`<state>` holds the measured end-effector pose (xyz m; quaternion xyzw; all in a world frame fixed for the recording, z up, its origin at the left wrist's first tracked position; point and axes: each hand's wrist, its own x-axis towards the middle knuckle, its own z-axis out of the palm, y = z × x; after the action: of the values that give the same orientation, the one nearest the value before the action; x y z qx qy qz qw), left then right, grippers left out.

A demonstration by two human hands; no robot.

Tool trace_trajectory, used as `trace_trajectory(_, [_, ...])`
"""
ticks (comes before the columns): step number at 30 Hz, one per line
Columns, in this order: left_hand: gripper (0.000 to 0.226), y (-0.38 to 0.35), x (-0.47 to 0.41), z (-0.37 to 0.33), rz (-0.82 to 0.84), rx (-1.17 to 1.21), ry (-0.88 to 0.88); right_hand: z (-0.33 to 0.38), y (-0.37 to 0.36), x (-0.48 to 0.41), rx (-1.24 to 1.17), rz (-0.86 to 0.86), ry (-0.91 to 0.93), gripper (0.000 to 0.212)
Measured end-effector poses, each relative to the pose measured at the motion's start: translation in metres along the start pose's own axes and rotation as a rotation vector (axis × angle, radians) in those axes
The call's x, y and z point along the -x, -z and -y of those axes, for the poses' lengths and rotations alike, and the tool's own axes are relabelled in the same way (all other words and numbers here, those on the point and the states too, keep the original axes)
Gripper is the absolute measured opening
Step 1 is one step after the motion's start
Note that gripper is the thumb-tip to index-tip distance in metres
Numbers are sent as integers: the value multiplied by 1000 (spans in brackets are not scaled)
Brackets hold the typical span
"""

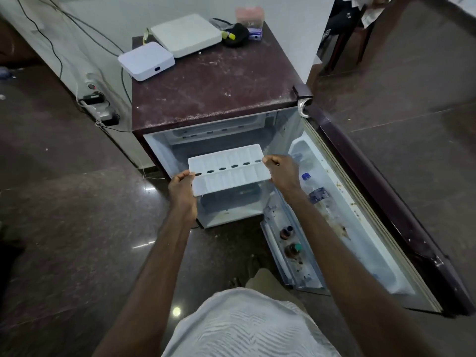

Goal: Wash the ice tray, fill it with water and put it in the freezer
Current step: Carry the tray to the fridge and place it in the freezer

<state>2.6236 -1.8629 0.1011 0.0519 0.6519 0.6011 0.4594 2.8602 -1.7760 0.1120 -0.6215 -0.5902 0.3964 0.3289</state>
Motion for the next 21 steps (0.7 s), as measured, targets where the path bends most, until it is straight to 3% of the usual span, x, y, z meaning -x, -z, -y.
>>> trace_trajectory(4, [18,-8,-21,-8,22,-10,-12,0,-12,-23,-19,15,-9,24])
trace_trajectory(13, [51,-19,-68,-8,55,-167,-18,-9,-45,-79,70,-4,-14,20])
trace_trajectory(17, [51,-26,-103,1,101,-220,-86,-30,-74,-117,83,6,12,21])
trace_trajectory(21, [30,-42,-143,8,68,-245,-170,-40,-99,-157,106,-17,54,29])
